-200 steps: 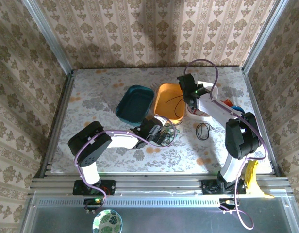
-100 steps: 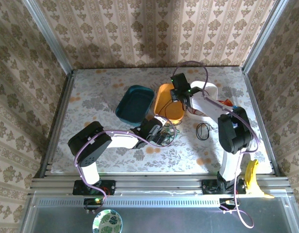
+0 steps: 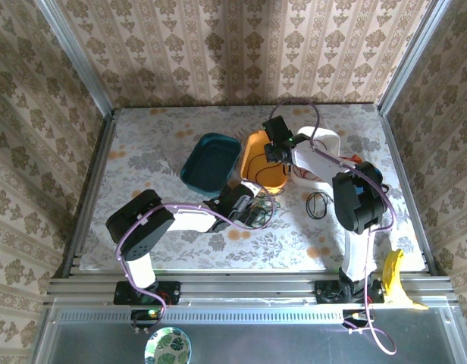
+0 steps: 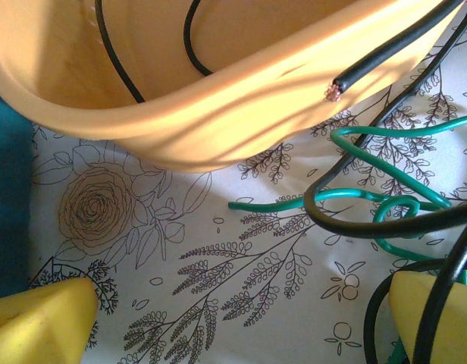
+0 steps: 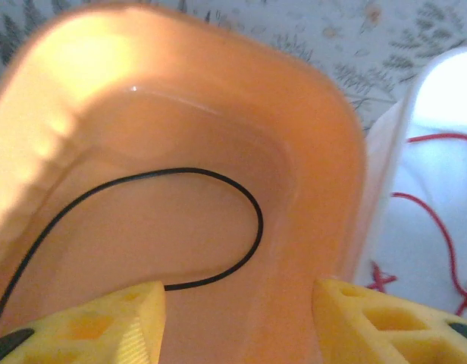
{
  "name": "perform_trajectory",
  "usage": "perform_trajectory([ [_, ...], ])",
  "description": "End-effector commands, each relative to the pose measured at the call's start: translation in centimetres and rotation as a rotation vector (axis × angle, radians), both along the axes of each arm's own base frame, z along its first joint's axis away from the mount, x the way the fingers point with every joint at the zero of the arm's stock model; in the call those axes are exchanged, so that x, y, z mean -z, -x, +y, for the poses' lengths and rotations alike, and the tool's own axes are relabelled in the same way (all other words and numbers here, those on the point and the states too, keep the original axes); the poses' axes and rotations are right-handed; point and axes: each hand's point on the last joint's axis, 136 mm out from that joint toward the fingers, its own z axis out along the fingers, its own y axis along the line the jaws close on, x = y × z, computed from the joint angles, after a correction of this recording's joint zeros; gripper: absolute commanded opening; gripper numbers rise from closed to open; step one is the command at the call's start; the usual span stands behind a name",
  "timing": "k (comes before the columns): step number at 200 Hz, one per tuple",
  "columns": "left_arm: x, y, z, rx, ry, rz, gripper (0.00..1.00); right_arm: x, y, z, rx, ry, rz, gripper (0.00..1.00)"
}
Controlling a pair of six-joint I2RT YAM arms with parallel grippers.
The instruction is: Untangle the cables
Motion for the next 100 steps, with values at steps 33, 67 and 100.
perform_trajectory([
  [33,0.3,-0.2,0.3,0.012,-0.044,0.001,1.0,-5.7,4.7,-3.5,0.123,-0.058,-0.125,0.56],
  [67,-0.7,-0.4,0.2,0.001,-0.025,-0.023,1.0,-2.4,10.6,-6.0,0.228,-0.175,-0.027,0.53],
  [100,-1.3,-0.7,0.4,-0.02,-0.006,-0.044,1.0,1.9,14.5,-8.4,0.332,-0.236,0.099,0.52],
])
